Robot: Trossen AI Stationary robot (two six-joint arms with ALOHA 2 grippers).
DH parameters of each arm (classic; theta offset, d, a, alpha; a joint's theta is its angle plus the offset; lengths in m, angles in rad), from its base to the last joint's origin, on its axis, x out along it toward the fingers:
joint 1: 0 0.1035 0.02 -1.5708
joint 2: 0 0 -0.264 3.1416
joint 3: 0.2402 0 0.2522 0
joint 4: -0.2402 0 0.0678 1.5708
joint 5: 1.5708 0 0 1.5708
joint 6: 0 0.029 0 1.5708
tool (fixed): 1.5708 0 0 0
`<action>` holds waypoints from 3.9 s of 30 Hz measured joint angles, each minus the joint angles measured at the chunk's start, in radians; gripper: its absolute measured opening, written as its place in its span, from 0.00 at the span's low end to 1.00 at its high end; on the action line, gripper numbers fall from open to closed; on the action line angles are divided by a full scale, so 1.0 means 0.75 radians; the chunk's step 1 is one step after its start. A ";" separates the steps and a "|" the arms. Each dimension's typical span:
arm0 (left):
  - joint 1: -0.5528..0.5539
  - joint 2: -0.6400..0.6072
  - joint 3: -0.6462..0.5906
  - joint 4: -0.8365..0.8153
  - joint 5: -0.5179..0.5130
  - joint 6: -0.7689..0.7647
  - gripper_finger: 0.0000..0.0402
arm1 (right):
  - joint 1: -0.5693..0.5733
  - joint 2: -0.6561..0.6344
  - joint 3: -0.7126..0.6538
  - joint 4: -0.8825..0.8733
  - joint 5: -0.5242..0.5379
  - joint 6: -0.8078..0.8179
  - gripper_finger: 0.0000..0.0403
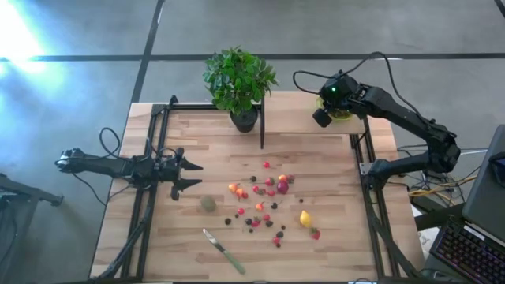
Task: Pick & Place Fruit
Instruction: Put the strawberry into the green strainer bowl on the shelf
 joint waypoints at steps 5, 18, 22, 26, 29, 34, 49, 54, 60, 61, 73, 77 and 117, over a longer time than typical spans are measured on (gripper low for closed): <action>0.000 0.000 0.000 0.000 0.000 0.000 0.57 | -0.001 -0.006 0.000 -0.004 0.000 0.002 0.02; 0.000 0.000 0.000 0.000 0.000 0.000 0.57 | -0.002 -0.010 0.011 -0.016 0.000 -0.009 0.24; 0.000 0.000 0.000 0.000 0.000 0.000 0.57 | 0.011 -0.022 0.063 -0.029 -0.001 -0.015 0.30; 0.000 0.000 0.000 0.000 0.000 -0.001 0.57 | 0.051 -0.027 0.125 -0.067 -0.012 -0.010 0.35; 0.000 0.000 0.000 0.000 0.000 0.000 0.57 | 0.093 -0.030 0.181 -0.102 -0.059 0.019 0.38; 0.000 0.000 0.000 0.000 0.000 0.000 0.57 | 0.207 -0.032 0.229 -0.128 -0.072 0.057 0.40; 0.000 0.001 0.000 0.000 0.000 0.000 0.57 | 0.743 -0.026 0.207 -0.259 -0.070 0.304 0.27; 0.000 0.001 0.000 0.000 0.000 0.000 0.57 | 0.936 -0.026 0.202 -0.284 -0.070 0.428 0.22; 0.000 0.000 0.000 0.000 -0.001 0.000 0.57 | 1.144 -0.026 0.201 -0.282 -0.070 0.557 0.17; 0.000 0.000 0.000 0.000 0.000 0.000 0.57 | 1.175 -0.026 0.201 -0.281 -0.070 0.580 0.16; 0.000 0.001 0.000 0.000 0.000 0.000 0.57 | 1.532 0.070 0.123 -0.245 -0.057 0.823 0.15; 0.000 0.000 0.000 0.000 0.000 0.000 0.57 | 1.630 0.172 0.113 -0.243 -0.057 0.838 0.16; 0.000 0.000 0.000 0.000 0.000 0.000 0.57 | 2.053 0.632 0.006 -0.172 0.122 1.496 0.47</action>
